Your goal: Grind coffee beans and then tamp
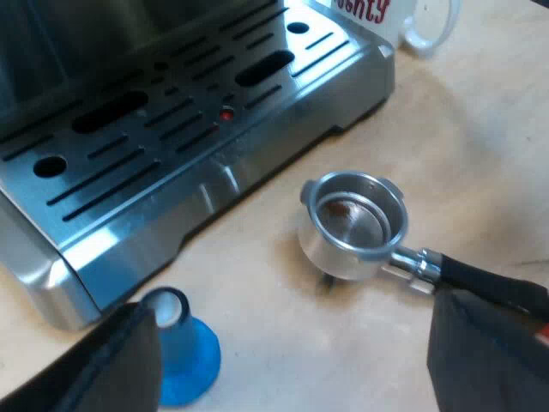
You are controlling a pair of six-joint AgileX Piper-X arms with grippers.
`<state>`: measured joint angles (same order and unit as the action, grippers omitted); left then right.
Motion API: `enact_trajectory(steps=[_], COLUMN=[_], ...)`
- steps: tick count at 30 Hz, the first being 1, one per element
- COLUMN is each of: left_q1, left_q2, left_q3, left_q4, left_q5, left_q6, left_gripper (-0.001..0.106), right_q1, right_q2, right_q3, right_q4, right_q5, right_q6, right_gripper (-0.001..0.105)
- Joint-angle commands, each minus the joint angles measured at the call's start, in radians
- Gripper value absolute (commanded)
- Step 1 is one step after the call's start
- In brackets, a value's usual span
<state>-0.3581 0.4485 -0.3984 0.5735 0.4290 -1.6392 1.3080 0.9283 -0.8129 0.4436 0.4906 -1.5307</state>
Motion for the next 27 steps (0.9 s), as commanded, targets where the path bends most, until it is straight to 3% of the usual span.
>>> enact_trajectory(steps=[1, 7, 16, 20, 27], left_q1=[-0.003, -0.003, -0.003, -0.003, -0.003], left_q2=[0.038, 0.131, 0.247, 0.3, 0.405], left_q3=[0.0, 0.004, 0.068, 0.095, 0.097], left_q4=[-0.064, -0.118, -0.299, -0.403, -0.492], left_q5=[-0.014, -0.014, -0.014, -0.087, -0.09], left_q6=[0.0, 0.0, 0.0, 0.0, 0.0], left_gripper=[0.066, 0.066, 0.066, 0.066, 0.066], right_q1=[-0.001, -0.001, -0.001, -0.001, -0.001], right_q2=[-0.006, -0.006, -0.006, -0.006, -0.006], right_q3=[-0.008, -0.008, -0.008, -0.008, -0.008], right_q4=[-0.01, -0.01, -0.01, -0.01, -0.01], right_q5=[0.006, 0.006, 0.006, 0.006, 0.006], right_q6=[-0.016, -0.016, -0.016, -0.016, -0.016], right_gripper=[0.066, 0.066, 0.066, 0.066, 0.066])
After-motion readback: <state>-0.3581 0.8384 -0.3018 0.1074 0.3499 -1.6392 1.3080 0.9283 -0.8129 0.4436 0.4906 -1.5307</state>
